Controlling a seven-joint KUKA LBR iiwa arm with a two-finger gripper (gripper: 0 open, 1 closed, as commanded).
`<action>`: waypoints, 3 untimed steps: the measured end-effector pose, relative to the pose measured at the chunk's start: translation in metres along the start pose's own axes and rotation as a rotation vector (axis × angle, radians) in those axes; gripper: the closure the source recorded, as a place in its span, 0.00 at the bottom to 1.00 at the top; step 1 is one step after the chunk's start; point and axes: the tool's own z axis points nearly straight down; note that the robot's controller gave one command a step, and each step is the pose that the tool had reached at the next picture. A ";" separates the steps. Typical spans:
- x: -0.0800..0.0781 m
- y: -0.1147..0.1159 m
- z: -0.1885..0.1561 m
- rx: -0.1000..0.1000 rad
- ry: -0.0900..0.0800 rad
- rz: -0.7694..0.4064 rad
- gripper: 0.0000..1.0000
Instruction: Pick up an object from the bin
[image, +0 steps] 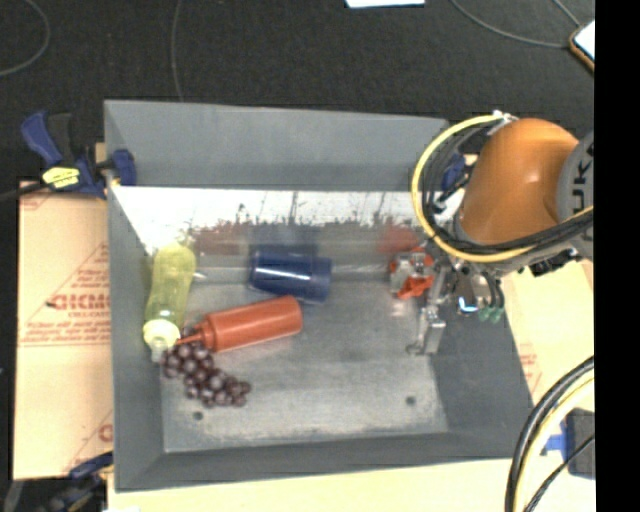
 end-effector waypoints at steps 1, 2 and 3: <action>-0.002 0.000 -0.004 0.001 -0.007 -0.004 0.00; -0.066 0.089 0.125 -0.001 -0.011 -0.073 0.00; -0.053 0.151 0.051 0.003 -0.024 0.139 0.00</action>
Offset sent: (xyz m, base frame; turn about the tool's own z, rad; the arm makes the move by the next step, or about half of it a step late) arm 0.0650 0.0875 -0.1240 -0.0689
